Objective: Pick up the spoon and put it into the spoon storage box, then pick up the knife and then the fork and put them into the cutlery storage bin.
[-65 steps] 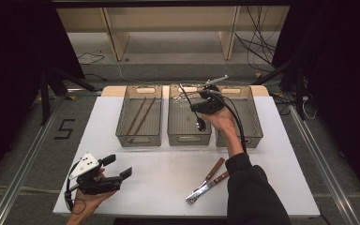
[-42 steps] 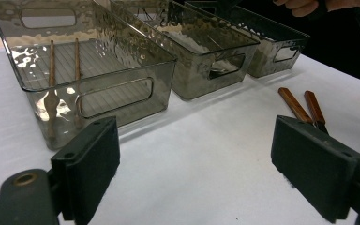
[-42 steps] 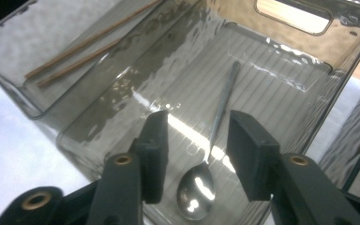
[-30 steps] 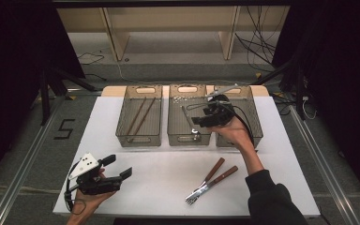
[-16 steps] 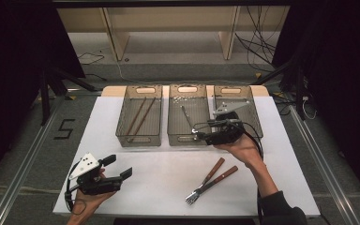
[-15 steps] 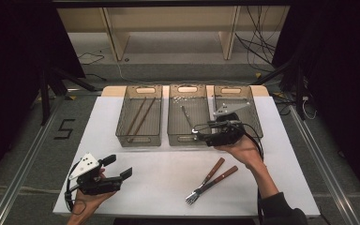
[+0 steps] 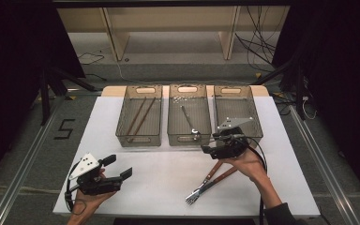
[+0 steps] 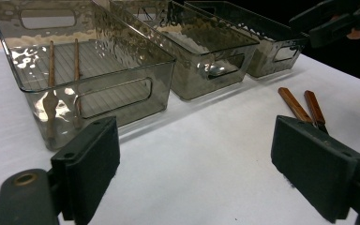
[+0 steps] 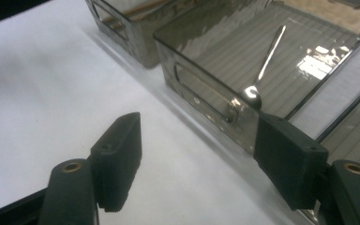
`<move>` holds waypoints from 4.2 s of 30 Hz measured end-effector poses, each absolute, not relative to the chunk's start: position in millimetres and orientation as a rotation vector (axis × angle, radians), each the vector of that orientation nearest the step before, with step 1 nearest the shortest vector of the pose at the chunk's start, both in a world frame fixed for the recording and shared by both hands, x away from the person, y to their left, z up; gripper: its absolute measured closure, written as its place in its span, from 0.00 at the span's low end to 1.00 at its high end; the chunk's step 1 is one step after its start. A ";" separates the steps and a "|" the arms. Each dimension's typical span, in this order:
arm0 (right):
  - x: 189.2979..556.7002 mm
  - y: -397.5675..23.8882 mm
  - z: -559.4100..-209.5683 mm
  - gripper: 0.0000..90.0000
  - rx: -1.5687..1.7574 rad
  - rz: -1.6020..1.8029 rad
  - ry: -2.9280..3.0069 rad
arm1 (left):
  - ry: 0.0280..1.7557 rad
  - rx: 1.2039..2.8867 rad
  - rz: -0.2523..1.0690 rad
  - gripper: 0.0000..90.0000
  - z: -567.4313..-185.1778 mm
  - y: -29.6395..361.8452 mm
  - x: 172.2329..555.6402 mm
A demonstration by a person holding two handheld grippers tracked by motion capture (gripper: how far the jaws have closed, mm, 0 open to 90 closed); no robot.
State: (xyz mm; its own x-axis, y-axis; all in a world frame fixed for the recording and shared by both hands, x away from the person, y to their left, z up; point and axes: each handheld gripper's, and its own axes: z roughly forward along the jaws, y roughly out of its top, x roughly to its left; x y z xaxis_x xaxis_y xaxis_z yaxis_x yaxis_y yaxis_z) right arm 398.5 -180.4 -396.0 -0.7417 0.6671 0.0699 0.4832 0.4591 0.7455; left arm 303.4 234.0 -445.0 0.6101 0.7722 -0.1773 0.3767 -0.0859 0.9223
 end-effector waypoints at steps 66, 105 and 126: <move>409.6 -180.1 -465.3 1.00 0.981 0.787 2.612 | 0.960 1.687 0.430 0.17 -444.2 234.8 299.8; 362.8 -224.4 -463.8 1.00 1.129 0.615 2.677 | 0.942 1.698 0.425 0.17 -443.6 230.5 302.8; 325.1 -235.8 -460.9 1.00 1.130 0.559 2.737 | 0.940 1.703 0.426 0.17 -443.6 230.5 302.2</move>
State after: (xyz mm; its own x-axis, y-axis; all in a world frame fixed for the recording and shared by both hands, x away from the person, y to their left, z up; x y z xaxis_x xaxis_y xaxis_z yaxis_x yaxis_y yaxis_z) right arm 325.1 -235.8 -460.9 -0.7115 0.7023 0.0225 0.6550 0.6512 0.3833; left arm 302.2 230.5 -443.6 0.6220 0.7636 -0.1731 0.3732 -0.0948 0.9229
